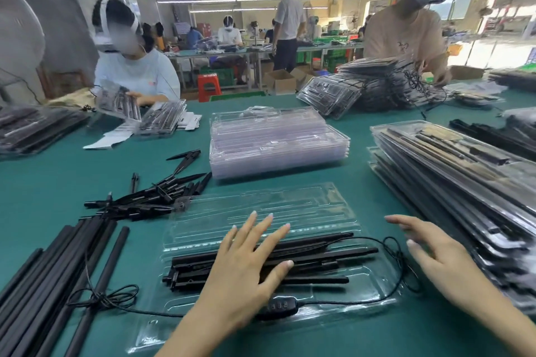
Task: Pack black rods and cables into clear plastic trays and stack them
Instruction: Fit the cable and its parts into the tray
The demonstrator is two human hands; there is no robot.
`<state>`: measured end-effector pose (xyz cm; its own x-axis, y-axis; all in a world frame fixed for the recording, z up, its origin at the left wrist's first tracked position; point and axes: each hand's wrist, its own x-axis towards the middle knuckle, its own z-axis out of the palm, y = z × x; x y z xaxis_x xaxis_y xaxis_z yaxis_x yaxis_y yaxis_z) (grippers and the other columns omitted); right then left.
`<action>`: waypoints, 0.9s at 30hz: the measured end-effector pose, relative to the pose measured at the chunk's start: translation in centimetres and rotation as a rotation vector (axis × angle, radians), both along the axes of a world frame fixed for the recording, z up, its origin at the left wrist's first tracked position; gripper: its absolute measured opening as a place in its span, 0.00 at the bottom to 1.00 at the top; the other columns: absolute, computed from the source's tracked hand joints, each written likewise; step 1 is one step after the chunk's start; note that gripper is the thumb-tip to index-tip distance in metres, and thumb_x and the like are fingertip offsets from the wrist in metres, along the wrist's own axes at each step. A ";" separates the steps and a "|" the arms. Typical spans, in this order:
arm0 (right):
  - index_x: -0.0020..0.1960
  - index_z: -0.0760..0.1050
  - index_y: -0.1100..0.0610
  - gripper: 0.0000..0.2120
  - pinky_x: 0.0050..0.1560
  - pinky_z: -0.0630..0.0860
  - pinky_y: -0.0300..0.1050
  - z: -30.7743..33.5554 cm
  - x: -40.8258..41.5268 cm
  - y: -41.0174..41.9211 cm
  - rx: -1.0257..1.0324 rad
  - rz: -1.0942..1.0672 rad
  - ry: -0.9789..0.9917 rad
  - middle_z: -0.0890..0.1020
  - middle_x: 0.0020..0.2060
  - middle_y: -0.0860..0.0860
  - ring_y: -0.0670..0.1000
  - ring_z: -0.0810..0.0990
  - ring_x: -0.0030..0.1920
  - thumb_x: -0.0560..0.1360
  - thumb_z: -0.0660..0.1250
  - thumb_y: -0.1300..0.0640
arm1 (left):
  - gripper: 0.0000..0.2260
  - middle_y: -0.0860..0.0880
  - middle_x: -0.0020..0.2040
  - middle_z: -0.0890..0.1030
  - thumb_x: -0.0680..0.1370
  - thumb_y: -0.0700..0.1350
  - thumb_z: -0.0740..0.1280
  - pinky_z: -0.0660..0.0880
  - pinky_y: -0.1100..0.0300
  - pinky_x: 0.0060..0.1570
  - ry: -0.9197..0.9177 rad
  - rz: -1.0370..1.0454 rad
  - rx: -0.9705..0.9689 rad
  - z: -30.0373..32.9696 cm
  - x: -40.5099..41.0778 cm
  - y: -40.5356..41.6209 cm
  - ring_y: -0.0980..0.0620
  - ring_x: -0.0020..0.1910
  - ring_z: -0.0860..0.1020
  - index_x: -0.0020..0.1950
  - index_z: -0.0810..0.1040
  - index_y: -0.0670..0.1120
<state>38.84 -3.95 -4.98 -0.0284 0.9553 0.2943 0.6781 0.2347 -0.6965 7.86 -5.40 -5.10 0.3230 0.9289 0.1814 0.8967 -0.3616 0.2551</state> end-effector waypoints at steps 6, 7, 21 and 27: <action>0.60 0.65 0.32 0.25 0.43 0.70 0.31 0.1 0.3 -1.1 -0.242 -0.008 -0.062 0.78 0.46 0.49 0.47 0.78 0.39 0.74 0.70 0.57 | 0.22 0.63 0.76 0.37 0.77 0.69 0.43 0.26 0.40 0.68 0.121 -0.047 -0.112 -2.4 2.5 1.8 0.57 0.72 0.27 0.69 0.38 0.76; 0.59 0.67 0.33 0.26 0.41 0.70 0.29 0.2 0.4 -1.1 -0.268 -0.001 -0.023 0.78 0.44 0.50 0.48 0.77 0.36 0.72 0.73 0.57 | 0.23 0.63 0.76 0.37 0.77 0.69 0.44 0.26 0.37 0.67 0.136 -0.039 -0.138 -2.7 2.6 2.0 0.57 0.73 0.28 0.70 0.40 0.75; 0.51 0.83 0.61 0.25 0.50 0.80 0.40 1.4 1.6 -0.4 -0.356 0.261 0.628 0.84 0.50 0.61 0.55 0.83 0.47 0.69 0.53 0.80 | 0.24 0.64 0.76 0.40 0.76 0.70 0.45 0.27 0.34 0.66 0.091 -0.009 -0.200 -3.2 2.7 2.2 0.58 0.74 0.30 0.72 0.45 0.73; 0.49 0.85 0.50 0.13 0.46 0.75 0.28 2.6 0.7 -1.2 -0.142 0.197 0.350 0.85 0.44 0.53 0.45 0.83 0.44 0.65 0.72 0.58 | 0.22 0.62 0.77 0.42 0.77 0.68 0.47 0.27 0.34 0.66 0.054 -0.005 -0.179 -3.0 2.8 1.9 0.55 0.75 0.32 0.71 0.49 0.75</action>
<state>39.50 -5.19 -2.38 -0.1360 0.9735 0.1841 0.3469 0.2208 -0.9115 10.66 -3.47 -8.10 0.3320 0.9433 -0.0042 0.9093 -0.3188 0.2673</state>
